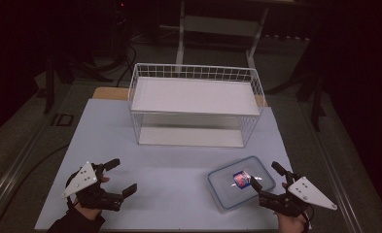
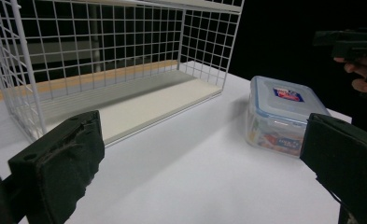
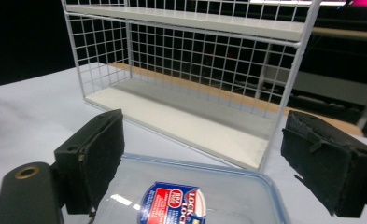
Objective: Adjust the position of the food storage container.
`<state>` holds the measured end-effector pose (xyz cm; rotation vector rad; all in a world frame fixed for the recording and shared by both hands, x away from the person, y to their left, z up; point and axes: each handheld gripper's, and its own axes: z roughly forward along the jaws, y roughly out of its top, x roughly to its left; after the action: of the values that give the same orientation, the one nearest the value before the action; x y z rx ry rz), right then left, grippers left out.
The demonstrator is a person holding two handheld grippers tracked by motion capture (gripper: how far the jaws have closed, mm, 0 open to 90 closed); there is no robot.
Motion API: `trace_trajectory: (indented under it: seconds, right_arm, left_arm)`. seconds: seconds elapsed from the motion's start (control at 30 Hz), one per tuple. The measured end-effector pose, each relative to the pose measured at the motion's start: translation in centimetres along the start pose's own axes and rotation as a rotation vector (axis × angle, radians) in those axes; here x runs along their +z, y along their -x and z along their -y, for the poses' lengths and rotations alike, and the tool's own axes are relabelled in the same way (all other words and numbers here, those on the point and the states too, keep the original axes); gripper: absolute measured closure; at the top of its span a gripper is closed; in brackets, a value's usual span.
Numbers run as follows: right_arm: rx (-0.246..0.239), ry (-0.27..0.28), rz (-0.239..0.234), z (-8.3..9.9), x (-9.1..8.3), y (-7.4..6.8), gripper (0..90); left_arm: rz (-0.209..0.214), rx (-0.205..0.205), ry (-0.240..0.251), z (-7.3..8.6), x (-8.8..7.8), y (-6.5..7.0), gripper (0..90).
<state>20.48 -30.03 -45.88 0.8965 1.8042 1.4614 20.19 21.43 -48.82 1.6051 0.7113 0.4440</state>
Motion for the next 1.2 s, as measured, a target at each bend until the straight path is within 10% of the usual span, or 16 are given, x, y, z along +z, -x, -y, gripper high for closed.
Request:
trace_trajectory:
  seconds: [0.53,0.97,1.2]
  right_arm:
    - [0.041,-0.129,-0.108,-0.8,-0.1,0.0,15.0]
    - [-0.031,-0.344,-0.196,2.4,-1.7,-1.2,82.4]
    - [-0.053,-0.483,-0.276,4.2,-1.2,-1.5,89.8]
  left_arm:
    - [0.001,0.014,0.001,-0.2,0.1,0.2,0.0]
    - [-0.007,0.027,-0.015,-0.2,0.4,0.3,0.0]
    - [0.004,0.008,-0.012,-0.2,0.5,0.0,0.0]
